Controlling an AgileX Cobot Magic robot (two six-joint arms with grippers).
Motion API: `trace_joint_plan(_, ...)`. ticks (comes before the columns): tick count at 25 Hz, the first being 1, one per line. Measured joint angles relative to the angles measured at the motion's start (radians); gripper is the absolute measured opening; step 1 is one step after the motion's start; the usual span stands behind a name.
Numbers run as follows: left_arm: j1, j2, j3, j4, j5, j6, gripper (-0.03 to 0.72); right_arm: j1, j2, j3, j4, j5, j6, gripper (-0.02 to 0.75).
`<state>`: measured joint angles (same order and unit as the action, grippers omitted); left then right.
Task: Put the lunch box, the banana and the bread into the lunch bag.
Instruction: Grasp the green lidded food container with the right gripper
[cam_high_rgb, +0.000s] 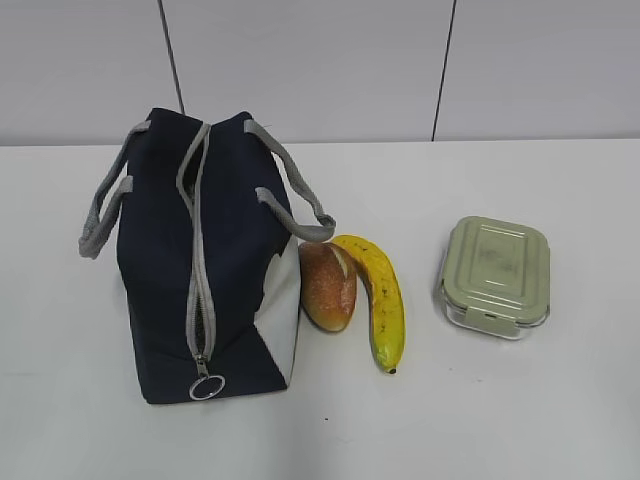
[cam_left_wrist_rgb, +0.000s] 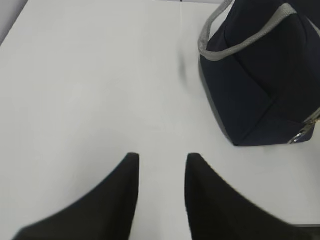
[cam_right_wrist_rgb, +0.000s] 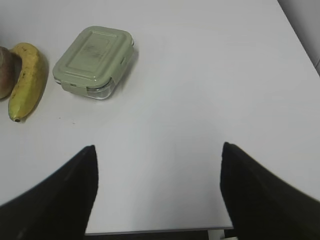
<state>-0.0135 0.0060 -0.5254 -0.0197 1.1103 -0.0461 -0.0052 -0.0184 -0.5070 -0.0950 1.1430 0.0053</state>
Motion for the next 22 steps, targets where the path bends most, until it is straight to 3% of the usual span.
trace_joint_plan(12,0.000,0.494,-0.206,-0.183,-0.049,0.000,0.254,0.000,0.000,0.000,0.000,0.000,0.000,0.564)
trace_joint_plan(22,-0.064,0.962,-0.449,-0.253,-0.068,0.006,0.451,0.000,0.000,0.000,0.000,0.000,0.000,0.563)
